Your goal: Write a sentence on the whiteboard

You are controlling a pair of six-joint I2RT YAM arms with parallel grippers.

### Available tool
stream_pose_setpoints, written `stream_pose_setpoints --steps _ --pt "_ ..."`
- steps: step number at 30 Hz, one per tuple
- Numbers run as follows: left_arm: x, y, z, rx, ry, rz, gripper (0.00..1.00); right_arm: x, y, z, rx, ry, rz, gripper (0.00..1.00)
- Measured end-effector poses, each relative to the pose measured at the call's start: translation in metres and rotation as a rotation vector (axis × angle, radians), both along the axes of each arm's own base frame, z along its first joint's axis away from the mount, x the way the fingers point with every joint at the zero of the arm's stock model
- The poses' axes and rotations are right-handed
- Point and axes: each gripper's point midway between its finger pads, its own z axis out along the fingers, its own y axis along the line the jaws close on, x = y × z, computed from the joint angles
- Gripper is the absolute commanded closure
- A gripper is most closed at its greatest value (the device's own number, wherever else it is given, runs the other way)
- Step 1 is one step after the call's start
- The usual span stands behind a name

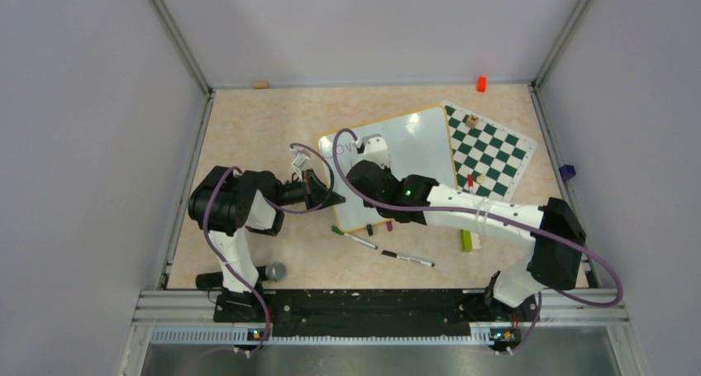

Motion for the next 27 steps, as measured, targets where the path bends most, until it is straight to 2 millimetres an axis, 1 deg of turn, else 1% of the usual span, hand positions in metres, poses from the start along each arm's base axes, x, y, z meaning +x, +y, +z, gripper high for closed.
stream_pose_setpoints --steps 10,21,27 --pt "0.000 0.000 0.000 0.000 0.000 0.000 1.00 -0.004 0.003 -0.003 0.007 0.021 0.019 1.00" --pt "0.000 0.000 0.000 0.000 0.003 0.002 1.00 -0.012 -0.002 -0.021 -0.015 0.067 0.034 1.00" --pt "0.000 0.000 0.000 0.000 0.004 0.003 1.00 -0.012 -0.002 -0.021 -0.017 0.067 0.033 1.00"
